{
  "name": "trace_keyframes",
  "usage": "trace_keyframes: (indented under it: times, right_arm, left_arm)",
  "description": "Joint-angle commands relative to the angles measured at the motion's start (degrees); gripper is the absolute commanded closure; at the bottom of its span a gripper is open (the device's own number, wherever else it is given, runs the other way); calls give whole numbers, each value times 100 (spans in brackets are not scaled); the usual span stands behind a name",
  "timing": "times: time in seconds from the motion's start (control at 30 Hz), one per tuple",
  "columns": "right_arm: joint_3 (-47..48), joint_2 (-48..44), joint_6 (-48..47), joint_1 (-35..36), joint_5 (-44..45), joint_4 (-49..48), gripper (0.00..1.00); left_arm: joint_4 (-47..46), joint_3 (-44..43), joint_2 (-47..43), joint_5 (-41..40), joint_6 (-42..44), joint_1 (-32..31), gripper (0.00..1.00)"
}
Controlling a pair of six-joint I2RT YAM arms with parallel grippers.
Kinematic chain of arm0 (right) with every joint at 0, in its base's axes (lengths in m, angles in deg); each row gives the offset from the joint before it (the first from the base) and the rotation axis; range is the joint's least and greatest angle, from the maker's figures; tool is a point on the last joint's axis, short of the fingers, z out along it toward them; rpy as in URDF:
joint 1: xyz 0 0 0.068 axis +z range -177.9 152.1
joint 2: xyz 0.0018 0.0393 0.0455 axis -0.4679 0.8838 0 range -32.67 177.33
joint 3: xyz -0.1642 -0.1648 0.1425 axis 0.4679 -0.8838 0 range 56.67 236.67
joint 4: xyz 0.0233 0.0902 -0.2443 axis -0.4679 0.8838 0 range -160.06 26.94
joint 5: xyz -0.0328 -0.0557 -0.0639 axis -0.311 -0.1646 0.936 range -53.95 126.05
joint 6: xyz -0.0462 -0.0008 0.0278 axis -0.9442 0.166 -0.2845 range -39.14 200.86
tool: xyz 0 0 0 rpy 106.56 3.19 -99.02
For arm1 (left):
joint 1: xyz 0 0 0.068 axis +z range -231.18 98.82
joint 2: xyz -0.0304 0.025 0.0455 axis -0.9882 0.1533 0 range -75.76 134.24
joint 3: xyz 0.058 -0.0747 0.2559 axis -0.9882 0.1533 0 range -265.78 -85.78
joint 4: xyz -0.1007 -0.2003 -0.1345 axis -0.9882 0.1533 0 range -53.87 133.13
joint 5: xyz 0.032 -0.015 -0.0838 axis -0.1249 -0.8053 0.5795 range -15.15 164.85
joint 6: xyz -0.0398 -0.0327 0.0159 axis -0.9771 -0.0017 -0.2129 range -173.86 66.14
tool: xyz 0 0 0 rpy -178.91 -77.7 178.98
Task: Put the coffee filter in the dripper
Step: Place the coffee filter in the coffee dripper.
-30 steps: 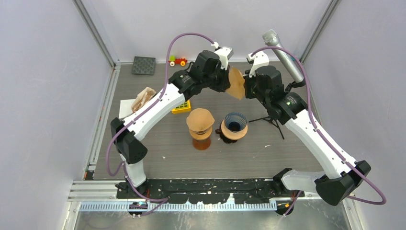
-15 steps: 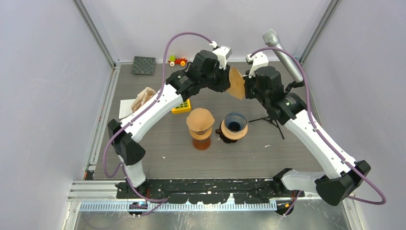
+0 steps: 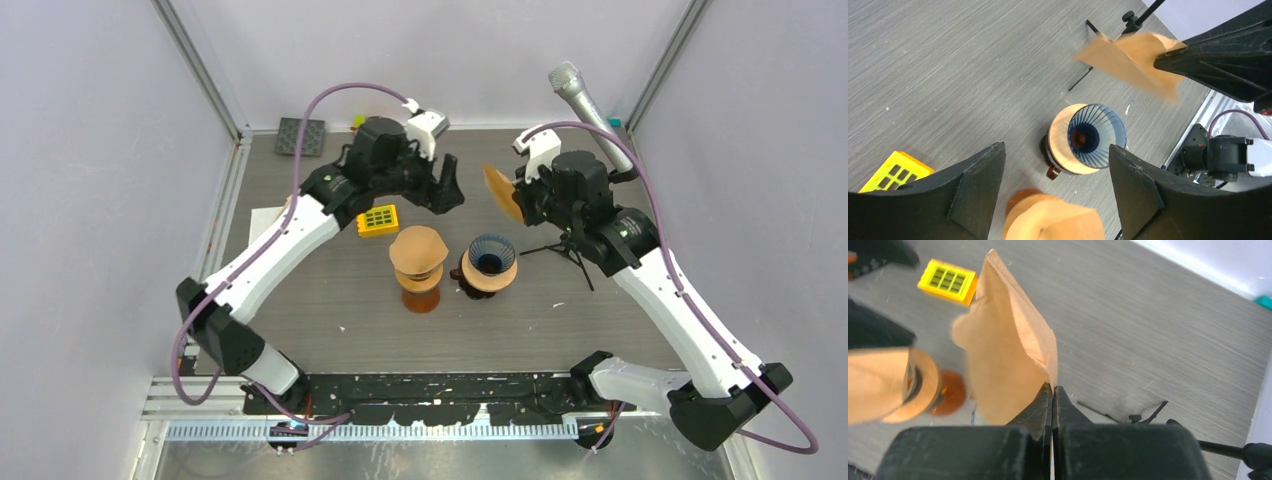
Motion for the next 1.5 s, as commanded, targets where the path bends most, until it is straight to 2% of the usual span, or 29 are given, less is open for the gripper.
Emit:
trace_keyframes:
  times: [0.0,0.1,0.23,0.4,0.63,0.87,1.23,1.47]
  right_arm:
    - [437,-122,-771,-17,-1000,972,100]
    - [666,-77,-1078,-13,-1212,1508,100]
    - [949,112,-1446,-12,-1666,2171,100]
    - [1284,574,-1917,-9,-2265,2887,100]
    - [1156,934,-2082,-7,-2312,2753,100]
    - [1102,1276,-2304,2,-2106,2780,100]
    - [596,1420,-2517,6,-2015,2421,99]
    - [342,1421,-2580,7,-2121,2158,90]
  left_arm:
    - [-684,530,-886,872,298,536,22]
    - [-797,788,-1301,1315,437,840,19]
    - [-782,958,-1592,1937,776,871,16]
    - [-792,1129,-1648,2057,836,870,14]
    - [-1059,1531,-1535,1791,420,872,14]
    - [-1111,1580,-1306,1690,119,870,16]
    - [-578,1116,-667,937,-45,836,18]
    - [-374,994,-464,694,-139,839,18]
